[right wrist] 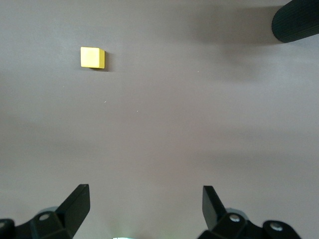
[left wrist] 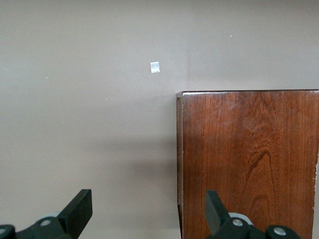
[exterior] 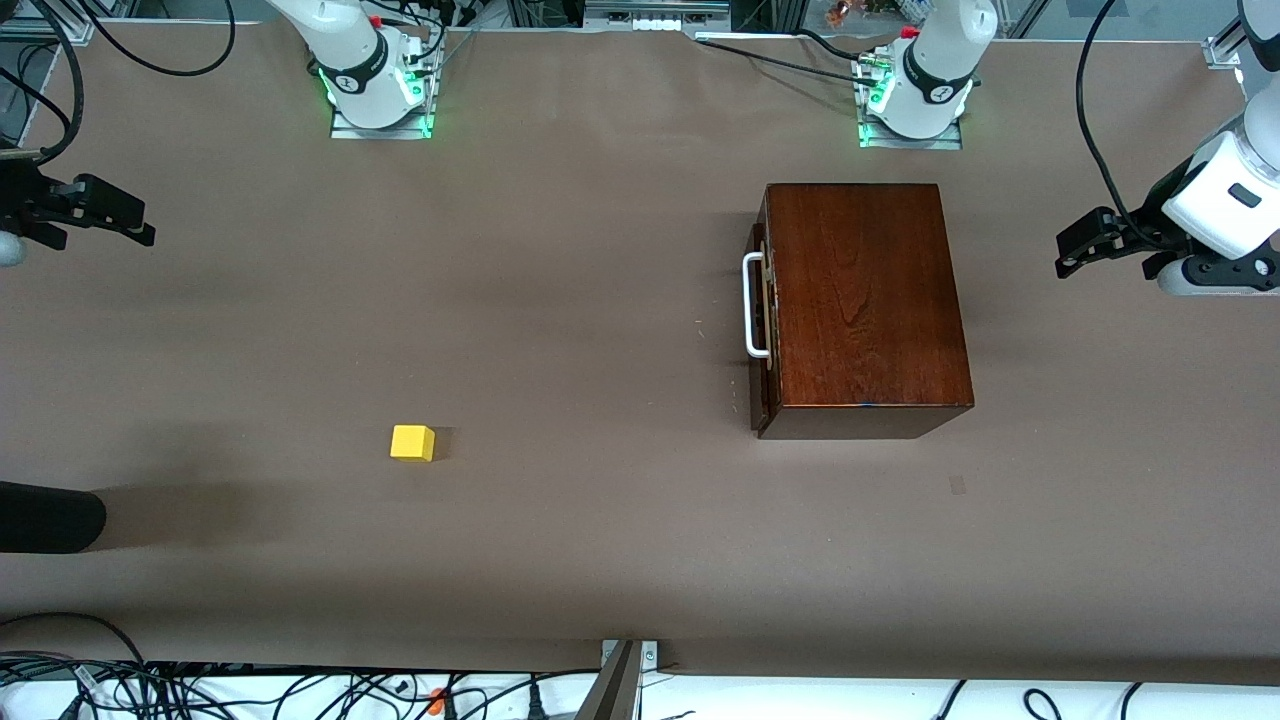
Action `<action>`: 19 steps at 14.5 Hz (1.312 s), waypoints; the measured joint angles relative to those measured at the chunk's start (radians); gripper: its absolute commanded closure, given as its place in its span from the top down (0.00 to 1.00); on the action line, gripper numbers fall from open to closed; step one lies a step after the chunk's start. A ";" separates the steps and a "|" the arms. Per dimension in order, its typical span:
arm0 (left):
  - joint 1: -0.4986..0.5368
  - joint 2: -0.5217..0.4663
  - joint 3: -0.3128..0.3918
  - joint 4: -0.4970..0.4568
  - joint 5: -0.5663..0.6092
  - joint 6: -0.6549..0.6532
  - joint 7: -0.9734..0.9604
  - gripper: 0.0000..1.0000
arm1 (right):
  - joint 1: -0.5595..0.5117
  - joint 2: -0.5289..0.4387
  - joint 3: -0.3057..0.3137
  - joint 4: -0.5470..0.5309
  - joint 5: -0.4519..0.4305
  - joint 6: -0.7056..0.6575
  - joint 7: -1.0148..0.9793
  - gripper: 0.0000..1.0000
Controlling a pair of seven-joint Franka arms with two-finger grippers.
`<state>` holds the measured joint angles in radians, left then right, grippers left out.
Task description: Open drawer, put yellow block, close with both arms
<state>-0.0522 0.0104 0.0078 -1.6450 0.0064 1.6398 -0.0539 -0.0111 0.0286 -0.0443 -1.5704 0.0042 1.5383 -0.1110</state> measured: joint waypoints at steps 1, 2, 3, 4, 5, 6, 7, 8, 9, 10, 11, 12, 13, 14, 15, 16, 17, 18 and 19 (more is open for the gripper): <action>0.000 0.000 0.000 0.000 0.000 0.000 0.000 1.00 | 0.000 0.000 0.000 0.000 0.000 0.000 0.000 1.00; 0.000 0.000 0.000 0.000 0.000 0.001 0.000 1.00 | 0.000 0.000 0.000 0.000 0.000 0.000 0.000 1.00; -0.001 0.000 -0.001 0.000 0.000 0.001 0.000 1.00 | 0.000 0.000 0.000 0.000 0.000 0.000 0.000 1.00; -0.002 0.000 -0.002 0.000 0.000 0.001 0.000 1.00 | 0.000 0.000 0.000 0.000 0.000 0.000 0.000 1.00; -0.003 0.000 -0.003 0.000 0.000 0.001 0.000 1.00 | 0.000 0.000 0.000 0.000 0.000 0.000 0.000 1.00; -0.003 0.000 -0.003 0.000 0.000 0.001 0.000 1.00 | 0.000 0.000 0.000 0.000 0.000 0.000 0.000 1.00; -0.003 0.000 -0.003 0.000 0.000 0.001 0.000 1.00 | 0.000 0.000 0.000 0.000 0.000 0.000 0.000 1.00; -0.002 0.000 -0.003 0.000 0.000 0.001 0.000 1.00 | 0.000 0.000 0.000 0.000 0.000 0.000 0.000 1.00; -0.002 0.000 -0.002 0.000 0.000 0.001 0.000 1.00 | 0.000 0.000 0.000 0.000 0.000 0.000 0.000 1.00; -0.002 0.000 -0.002 0.000 0.000 0.001 0.000 1.00 | 0.000 0.000 0.000 0.000 0.000 0.000 0.000 1.00; -0.002 0.000 -0.002 0.000 0.000 0.001 0.000 1.00 | 0.000 0.000 0.000 0.000 0.000 0.000 0.000 1.00; -0.002 0.000 -0.002 0.000 0.000 0.001 0.000 1.00 | 0.000 0.000 0.000 0.000 0.000 0.000 0.000 1.00; -0.002 0.000 -0.002 0.000 0.000 0.000 0.000 1.00 | 0.000 0.000 0.000 0.000 0.000 0.000 0.000 1.00; -0.002 0.000 -0.002 0.000 0.000 -0.001 0.000 1.00 | 0.000 0.000 0.000 0.000 0.000 0.000 0.000 1.00; -0.002 0.000 -0.002 0.000 0.000 -0.002 0.000 1.00 | 0.000 0.000 0.000 0.000 0.000 0.000 0.000 1.00; -0.003 0.000 -0.002 0.000 0.000 -0.002 0.000 1.00 | 0.000 0.000 0.000 0.000 0.000 0.000 0.000 1.00; -0.003 0.000 -0.002 0.000 0.000 -0.004 0.000 1.00 | 0.000 0.000 0.000 0.000 0.000 0.000 0.000 1.00; -0.003 0.000 -0.003 0.000 0.000 -0.010 0.000 1.00 | 0.000 0.000 0.000 0.000 0.000 0.000 0.000 1.00; -0.003 0.000 -0.003 0.000 0.000 -0.014 0.000 1.00 | 0.000 0.000 0.000 0.000 0.000 0.000 0.000 1.00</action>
